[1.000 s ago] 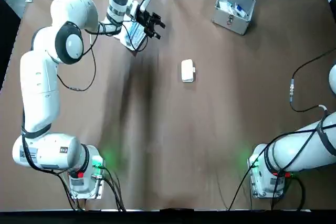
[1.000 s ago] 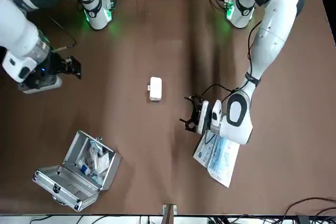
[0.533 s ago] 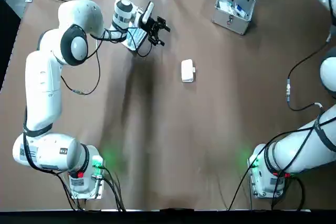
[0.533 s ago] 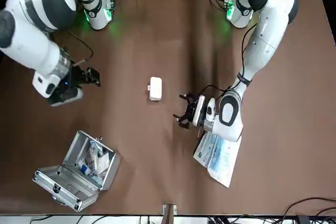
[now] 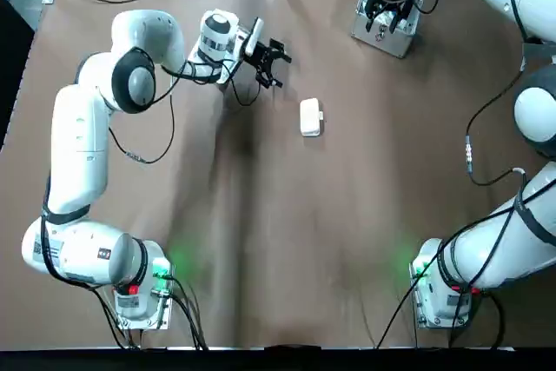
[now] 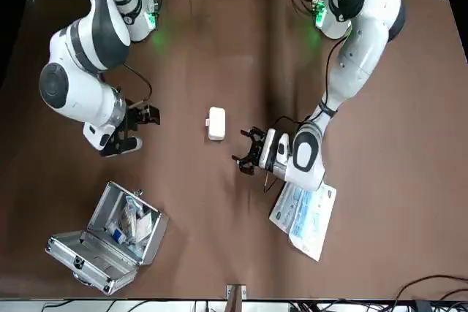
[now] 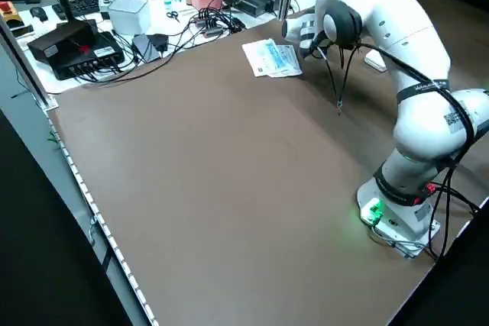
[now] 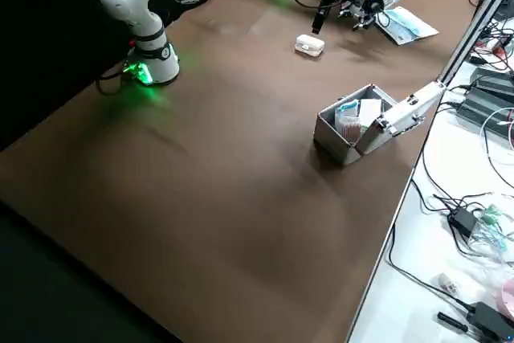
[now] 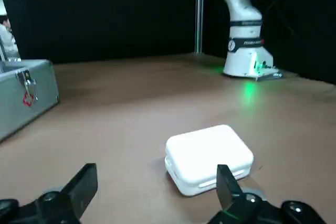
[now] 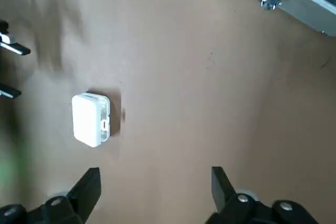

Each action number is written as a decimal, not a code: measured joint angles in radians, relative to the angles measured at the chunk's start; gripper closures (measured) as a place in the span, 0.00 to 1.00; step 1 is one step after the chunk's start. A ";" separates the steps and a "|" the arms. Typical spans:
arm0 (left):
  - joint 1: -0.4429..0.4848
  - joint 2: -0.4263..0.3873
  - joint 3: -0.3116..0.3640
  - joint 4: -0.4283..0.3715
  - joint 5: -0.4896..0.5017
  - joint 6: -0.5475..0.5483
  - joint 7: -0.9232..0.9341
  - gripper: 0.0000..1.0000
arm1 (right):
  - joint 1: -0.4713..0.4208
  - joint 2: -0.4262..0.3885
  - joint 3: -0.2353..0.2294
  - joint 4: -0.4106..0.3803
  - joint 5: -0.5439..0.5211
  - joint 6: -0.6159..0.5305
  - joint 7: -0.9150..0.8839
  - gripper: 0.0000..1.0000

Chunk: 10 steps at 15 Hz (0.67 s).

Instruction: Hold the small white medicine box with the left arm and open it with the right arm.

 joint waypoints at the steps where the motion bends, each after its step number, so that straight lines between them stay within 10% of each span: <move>1: -0.012 0.007 0.000 0.000 -0.002 0.026 0.002 0.00 | 0.000 0.000 0.000 -0.010 0.001 0.003 0.000 0.07; 10: -0.105 0.072 0.000 0.000 -0.039 0.193 0.089 0.00 | 0.063 0.000 0.001 -0.165 0.068 0.246 0.004 0.09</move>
